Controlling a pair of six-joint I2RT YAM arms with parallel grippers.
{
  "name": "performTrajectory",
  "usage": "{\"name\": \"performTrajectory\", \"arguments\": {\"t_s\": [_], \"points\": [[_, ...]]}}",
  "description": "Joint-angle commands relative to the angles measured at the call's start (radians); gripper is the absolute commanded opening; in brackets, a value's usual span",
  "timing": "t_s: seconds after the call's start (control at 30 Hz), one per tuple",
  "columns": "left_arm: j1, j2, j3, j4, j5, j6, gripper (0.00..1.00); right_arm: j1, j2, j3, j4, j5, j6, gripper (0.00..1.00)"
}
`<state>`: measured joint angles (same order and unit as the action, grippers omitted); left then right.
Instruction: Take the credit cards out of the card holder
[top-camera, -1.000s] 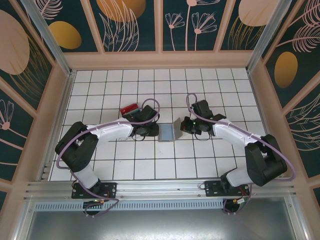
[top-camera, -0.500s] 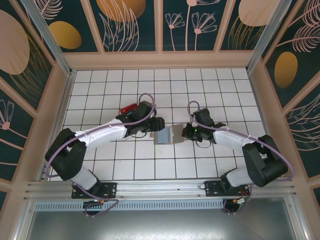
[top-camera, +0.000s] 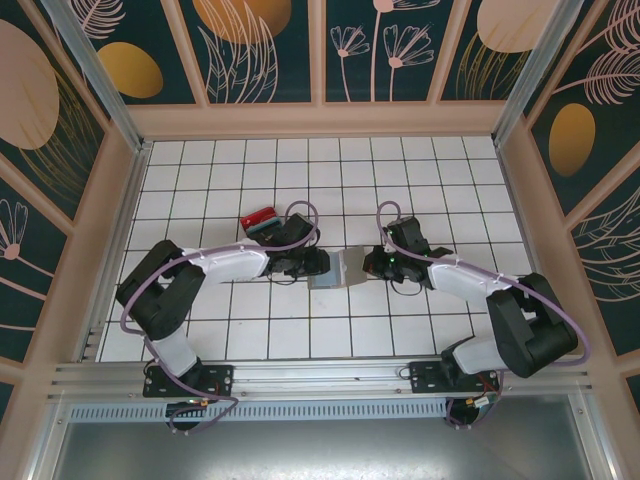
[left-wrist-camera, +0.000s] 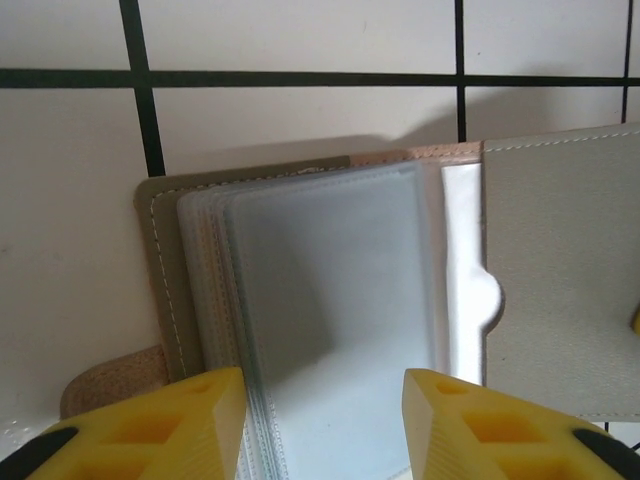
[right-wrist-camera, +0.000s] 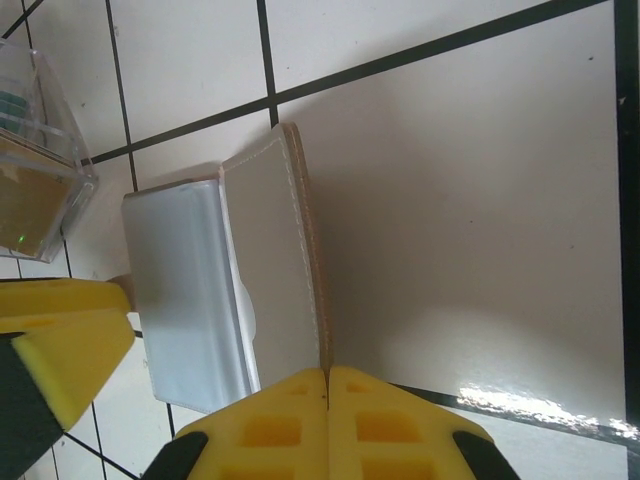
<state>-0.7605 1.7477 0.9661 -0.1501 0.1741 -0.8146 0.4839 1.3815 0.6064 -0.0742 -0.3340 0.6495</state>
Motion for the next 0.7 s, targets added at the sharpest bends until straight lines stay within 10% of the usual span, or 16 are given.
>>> {"name": "performTrajectory", "arguments": {"t_s": [0.0, 0.67], "points": [[-0.007, 0.033, 0.0, 0.011, 0.016, -0.001, 0.46, -0.005, -0.019, -0.017, 0.026, 0.001, 0.018, 0.0], [-0.043, -0.014, -0.005, 0.128, 0.103, 0.038, 0.5, 0.001, -0.003, -0.034, 0.047, 0.0, 0.031, 0.0]]}}
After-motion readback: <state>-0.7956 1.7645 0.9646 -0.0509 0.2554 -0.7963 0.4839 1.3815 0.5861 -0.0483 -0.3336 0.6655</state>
